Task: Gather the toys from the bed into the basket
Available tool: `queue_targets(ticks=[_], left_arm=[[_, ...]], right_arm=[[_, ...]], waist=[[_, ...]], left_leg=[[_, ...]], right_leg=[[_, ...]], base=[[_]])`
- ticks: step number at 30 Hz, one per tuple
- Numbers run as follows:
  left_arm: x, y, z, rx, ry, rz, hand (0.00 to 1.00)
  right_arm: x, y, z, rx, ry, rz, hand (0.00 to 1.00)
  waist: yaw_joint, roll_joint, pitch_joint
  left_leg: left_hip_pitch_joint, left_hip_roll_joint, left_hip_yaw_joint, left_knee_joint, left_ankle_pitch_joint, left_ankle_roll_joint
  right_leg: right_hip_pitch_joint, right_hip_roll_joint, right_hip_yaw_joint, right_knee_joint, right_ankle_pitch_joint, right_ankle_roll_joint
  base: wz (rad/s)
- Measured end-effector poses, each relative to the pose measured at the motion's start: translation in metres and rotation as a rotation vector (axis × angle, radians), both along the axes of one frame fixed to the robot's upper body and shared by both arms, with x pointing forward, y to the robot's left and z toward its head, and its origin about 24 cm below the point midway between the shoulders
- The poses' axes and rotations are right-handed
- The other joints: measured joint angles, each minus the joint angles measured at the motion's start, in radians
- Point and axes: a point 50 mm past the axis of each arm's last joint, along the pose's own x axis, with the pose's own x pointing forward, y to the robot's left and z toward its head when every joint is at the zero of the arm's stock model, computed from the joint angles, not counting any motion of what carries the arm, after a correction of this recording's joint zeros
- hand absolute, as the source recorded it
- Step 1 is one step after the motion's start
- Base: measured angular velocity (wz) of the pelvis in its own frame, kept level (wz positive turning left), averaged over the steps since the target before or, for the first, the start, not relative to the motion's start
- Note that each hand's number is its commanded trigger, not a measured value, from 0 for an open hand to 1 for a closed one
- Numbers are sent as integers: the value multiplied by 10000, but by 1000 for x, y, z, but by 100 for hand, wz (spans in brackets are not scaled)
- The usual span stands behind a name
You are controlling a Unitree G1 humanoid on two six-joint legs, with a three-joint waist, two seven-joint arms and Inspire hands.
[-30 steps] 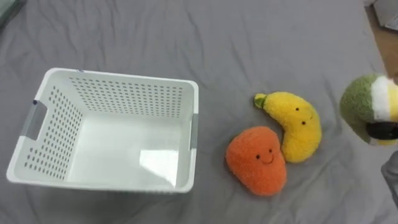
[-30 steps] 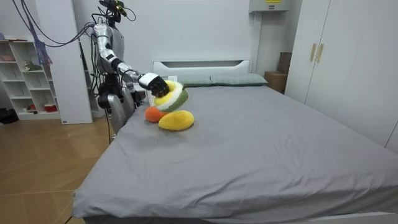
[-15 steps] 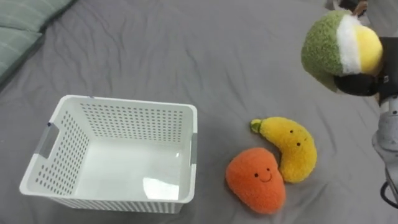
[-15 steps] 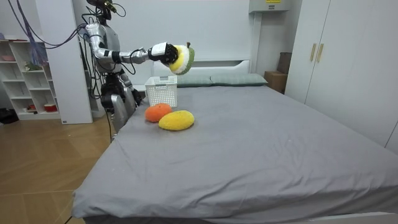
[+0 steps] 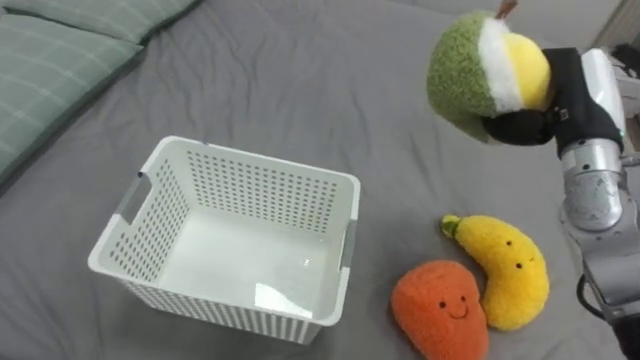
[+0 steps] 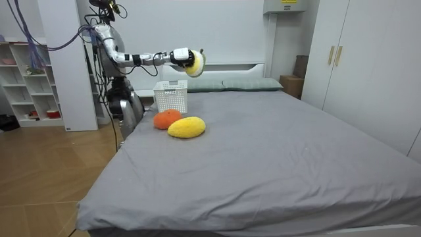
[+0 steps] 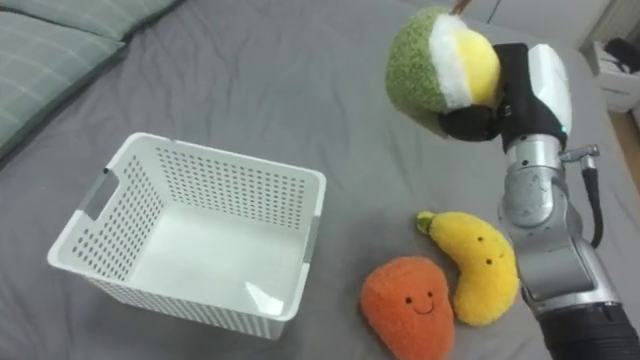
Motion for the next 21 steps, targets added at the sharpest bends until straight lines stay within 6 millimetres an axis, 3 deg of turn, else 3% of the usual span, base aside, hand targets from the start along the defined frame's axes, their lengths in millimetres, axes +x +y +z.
queue_targets(ticks=[6, 10, 19, 20, 21], left_arm=[[5, -7, 0, -138, -163, -280, 0], [7, -11, -1, -227, -189, -308, 0], [7, -17, -2, -381, -62, -368, 0], [6, -18, -3, -420, -49, -368, 0], [6, -18, -3, -435, -36, -367, 0]], right_arm=[[9, 37, -2, -154, 310, 1334, 100], [12, 55, -5, -372, 715, 2284, 100], [8, 84, -34, -338, 2284, 3286, 100], [7, 88, -39, -550, 2516, 3414, 82], [7, 90, -41, -665, 2634, 3475, 82]], waist=[[588, 146, 6], [735, 180, 21], [1661, 157, 17], [1777, 158, 18], [1810, 159, 18]], left_leg=[[-103, -39, -265, 82, 1, 0], [-203, -168, -724, 193, 11, 16], [-540, -377, -1344, 520, 89, 75], [-561, -412, -1404, 495, 122, 77], [-571, -428, -1437, 495, 129, 81]], right_leg=[[63, -26, -244, -3, 0, 0], [207, -121, -662, -18, -28, 46], [264, -283, -1250, -2, -55, 92], [251, -306, -1313, -5, -57, 96], [252, -309, -1331, -5, -61, 103]], base=[[13], [34], [22], [13], [18]])
